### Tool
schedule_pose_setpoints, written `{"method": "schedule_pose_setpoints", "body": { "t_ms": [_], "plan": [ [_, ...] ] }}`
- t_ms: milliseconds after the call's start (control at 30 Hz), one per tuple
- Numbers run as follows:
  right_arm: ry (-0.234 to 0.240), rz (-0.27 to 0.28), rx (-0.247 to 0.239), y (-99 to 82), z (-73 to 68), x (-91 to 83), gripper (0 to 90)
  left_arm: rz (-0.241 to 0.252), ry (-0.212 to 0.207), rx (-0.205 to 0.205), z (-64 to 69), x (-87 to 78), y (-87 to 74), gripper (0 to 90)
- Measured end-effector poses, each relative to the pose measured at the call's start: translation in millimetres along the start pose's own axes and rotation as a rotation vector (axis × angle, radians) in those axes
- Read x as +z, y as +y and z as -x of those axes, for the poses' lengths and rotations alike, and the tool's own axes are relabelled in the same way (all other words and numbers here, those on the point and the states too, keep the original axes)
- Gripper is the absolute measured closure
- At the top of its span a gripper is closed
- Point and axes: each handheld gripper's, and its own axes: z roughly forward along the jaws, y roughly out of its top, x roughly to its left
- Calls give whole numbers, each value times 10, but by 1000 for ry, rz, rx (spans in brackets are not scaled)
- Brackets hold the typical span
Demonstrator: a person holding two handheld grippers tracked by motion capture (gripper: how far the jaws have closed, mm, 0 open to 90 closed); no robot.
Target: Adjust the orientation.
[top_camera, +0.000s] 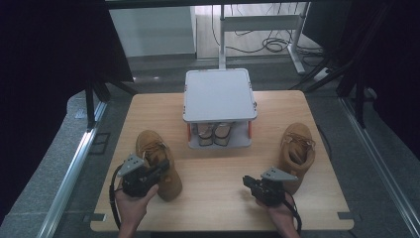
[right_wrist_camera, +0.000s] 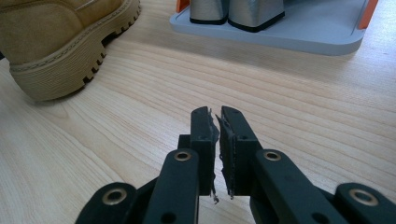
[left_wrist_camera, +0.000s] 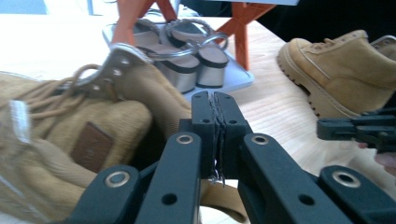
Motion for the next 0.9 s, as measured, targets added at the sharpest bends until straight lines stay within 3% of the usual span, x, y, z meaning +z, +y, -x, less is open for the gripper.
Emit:
{"method": "schedule_pose_setpoints", "body": {
  "t_ms": [200, 333, 400, 567, 700, 900],
  "plan": [
    [-5, -9, -6, -16, -4, 12, 836, -14, -29, 12, 83, 70, -80, 877],
    [-2, -4, -7, -16, -11, 8, 836, -14, -82, 19, 163, 110, -149, 876],
    [-2, -8, -11, -19, -16, 14, 836, -19, -71, 39, 202, 138, -182, 876],
    [-3, -14, -19, -27, -27, 26, 834, -39, -65, 29, 216, 251, -291, 873],
    [-5, -20, -29, -40, -36, 42, 833, -57, -27, 17, 174, 369, -404, 879],
    [-7, -30, -37, -59, -45, 65, 833, -61, 29, 44, 169, 416, -473, 887]
  ]
}}
